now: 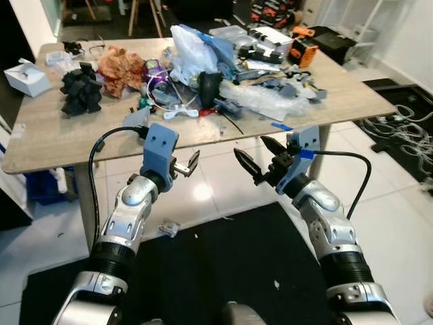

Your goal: Picking trash to rubbish bin

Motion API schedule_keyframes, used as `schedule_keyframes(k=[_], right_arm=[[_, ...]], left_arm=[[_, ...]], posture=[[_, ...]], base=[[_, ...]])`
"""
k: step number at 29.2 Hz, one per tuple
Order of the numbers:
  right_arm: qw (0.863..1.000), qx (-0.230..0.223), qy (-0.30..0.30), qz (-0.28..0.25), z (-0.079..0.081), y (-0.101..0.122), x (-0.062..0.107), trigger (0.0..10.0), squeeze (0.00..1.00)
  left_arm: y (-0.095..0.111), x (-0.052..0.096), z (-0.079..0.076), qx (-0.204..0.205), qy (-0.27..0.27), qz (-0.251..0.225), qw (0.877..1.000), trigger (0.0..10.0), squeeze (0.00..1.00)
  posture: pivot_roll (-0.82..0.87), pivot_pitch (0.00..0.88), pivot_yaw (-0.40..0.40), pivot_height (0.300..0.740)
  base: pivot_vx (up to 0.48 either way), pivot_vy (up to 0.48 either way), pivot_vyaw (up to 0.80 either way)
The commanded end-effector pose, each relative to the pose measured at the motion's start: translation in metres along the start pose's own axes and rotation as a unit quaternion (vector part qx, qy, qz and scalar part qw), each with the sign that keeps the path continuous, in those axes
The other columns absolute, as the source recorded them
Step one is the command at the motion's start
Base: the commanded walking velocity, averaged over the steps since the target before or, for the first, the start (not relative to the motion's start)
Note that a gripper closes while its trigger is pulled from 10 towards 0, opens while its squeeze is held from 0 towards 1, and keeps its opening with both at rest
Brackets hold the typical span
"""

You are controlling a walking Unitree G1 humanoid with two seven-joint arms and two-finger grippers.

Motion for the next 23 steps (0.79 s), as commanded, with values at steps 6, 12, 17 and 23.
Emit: schedule_keyframes(k=[6, 12, 17, 23], right_arm=[[1.0, 0.002, 0.001, -0.004, 0.0, 0.003, -0.001, 10.0, 0.0], [1.0, 0.001, 0.0, -0.005, 0.0, 0.004, -0.001, 10.0, 0.0], [1.0, 0.0, 0.0, -0.005, -0.001, 0.004, -0.001, 10.0, 0.0], [1.0, 0.0, 0.0, -0.004, -0.001, 0.004, -0.001, 10.0, 0.0]], left_arm=[[-0.001, -0.002, 0.003, -0.024, 0.011, 0.023, 0.999, 10.0, 0.0], [0.0, -0.001, 0.012, -0.037, 0.033, 0.025, 0.998, 10.0, 0.0], [0.0, 0.001, 0.023, -0.041, 0.056, 0.038, 0.997, 10.0, 0.0], [-0.003, 0.006, 0.04, -0.048, 0.091, 0.082, 0.991, 10.0, 0.0]], posture=[[-0.09, 0.0, -0.042, 0.74], [-0.09, 0.0, -0.041, 0.74], [-0.09, 0.0, -0.041, 0.74], [-0.09, 0.0, -0.041, 0.74]], base=[[0.337, 0.0, 0.0], [0.34, 0.0, 0.0], [0.346, 0.0, 0.0], [0.052, 0.0, 0.0]])
Point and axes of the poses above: a point about 5 cm out from each wrist's last joint towards the gripper, its own x axis pointing back from the gripper into the wrist, its own y axis along the axis of the wrist's last joint, z = x × y, the point moved 6 cm from there along -x, pointing out of the wrist towards the gripper
